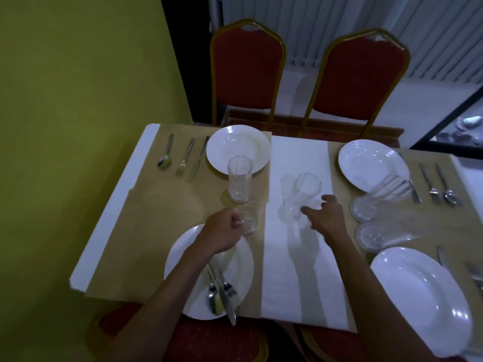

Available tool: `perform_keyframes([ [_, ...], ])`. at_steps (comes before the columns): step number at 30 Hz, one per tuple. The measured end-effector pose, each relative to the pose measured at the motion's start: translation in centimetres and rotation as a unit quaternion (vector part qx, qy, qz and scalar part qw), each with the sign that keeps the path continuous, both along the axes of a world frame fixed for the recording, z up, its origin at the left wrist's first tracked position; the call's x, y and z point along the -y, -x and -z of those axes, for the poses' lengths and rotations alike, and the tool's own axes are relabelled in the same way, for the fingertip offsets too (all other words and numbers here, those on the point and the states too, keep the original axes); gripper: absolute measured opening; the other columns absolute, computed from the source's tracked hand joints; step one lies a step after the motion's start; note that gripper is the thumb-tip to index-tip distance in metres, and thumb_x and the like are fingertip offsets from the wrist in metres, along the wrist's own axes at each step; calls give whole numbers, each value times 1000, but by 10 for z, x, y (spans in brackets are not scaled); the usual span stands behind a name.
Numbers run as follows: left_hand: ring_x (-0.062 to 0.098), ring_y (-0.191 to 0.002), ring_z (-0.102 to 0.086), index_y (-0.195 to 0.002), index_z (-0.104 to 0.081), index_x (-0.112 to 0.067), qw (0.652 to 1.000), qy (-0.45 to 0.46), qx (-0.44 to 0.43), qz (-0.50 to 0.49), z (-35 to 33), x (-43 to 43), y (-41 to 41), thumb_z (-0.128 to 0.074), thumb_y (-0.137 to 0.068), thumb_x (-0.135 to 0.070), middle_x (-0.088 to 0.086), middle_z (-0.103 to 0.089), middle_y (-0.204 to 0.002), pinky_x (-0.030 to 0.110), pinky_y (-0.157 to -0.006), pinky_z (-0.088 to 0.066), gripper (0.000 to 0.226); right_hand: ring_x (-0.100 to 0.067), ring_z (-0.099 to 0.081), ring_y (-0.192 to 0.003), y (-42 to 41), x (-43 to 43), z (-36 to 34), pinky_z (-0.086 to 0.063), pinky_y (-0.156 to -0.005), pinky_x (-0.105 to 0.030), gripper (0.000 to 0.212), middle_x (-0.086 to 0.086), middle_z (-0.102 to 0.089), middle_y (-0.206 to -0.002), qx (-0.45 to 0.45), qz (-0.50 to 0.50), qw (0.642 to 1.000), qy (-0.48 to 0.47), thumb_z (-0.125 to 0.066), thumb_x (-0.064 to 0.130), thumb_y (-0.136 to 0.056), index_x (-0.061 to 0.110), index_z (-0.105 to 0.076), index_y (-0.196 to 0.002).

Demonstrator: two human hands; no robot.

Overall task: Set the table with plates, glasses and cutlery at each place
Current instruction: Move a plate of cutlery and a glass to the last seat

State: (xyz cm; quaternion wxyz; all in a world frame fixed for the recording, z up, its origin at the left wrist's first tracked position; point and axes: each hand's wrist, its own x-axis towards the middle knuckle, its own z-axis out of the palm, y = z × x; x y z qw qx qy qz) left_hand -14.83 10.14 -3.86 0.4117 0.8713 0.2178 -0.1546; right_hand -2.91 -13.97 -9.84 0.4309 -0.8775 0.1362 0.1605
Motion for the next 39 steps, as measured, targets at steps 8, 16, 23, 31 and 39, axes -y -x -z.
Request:
perform_keyframes([
  [8, 29, -131, -48, -149, -34, -18, 996, 30, 39, 79, -13, 97, -86, -40, -95, 0, 12, -47, -146, 37, -103, -43, 56, -26, -59, -120, -20, -3, -12, -48, -97, -38, 82, -1, -59, -133, -4, -143, 990, -4, -82, 37, -69, 22, -44, -140],
  [16, 14, -118, -59, -139, -49, -32, 987, 108, 118, -30, -15, 52, -54, -34, -93, 7, -2, -58, -136, 35, -99, -49, 63, -19, -62, -109, -8, -36, -28, -47, -85, -28, 69, 3, -64, -124, 48, -254, 966, -31, -84, 46, -70, 23, -52, -126],
  [23, 13, -115, -57, -142, -46, -22, 981, 115, 113, -110, -9, 17, -13, -33, -94, 15, -6, -55, -127, 21, -88, -45, 62, -22, -62, -111, 5, -86, -25, -51, -90, -33, 73, -2, -65, -124, 41, -373, 927, -9, -83, 49, -69, 21, -50, -128],
  [31, 19, -120, -56, -146, -41, -22, 979, 134, 87, -127, 22, 6, 6, -32, -94, 15, -1, -56, -126, 23, -90, -43, 64, -27, -65, -107, 22, -100, -12, -55, -89, -38, 77, -6, -66, -122, 42, -391, 919, 18, -84, 44, -70, 18, -46, -132],
  [39, 16, -119, -55, -149, -36, -25, 980, 141, 66, -126, 36, -3, 16, -37, -98, 3, 4, -54, -132, 36, -105, -41, 58, -30, -65, -109, 26, -103, -12, -56, -90, -41, 76, -7, -65, -125, 45, -385, 921, 31, -84, 33, -71, 18, -43, -134],
])
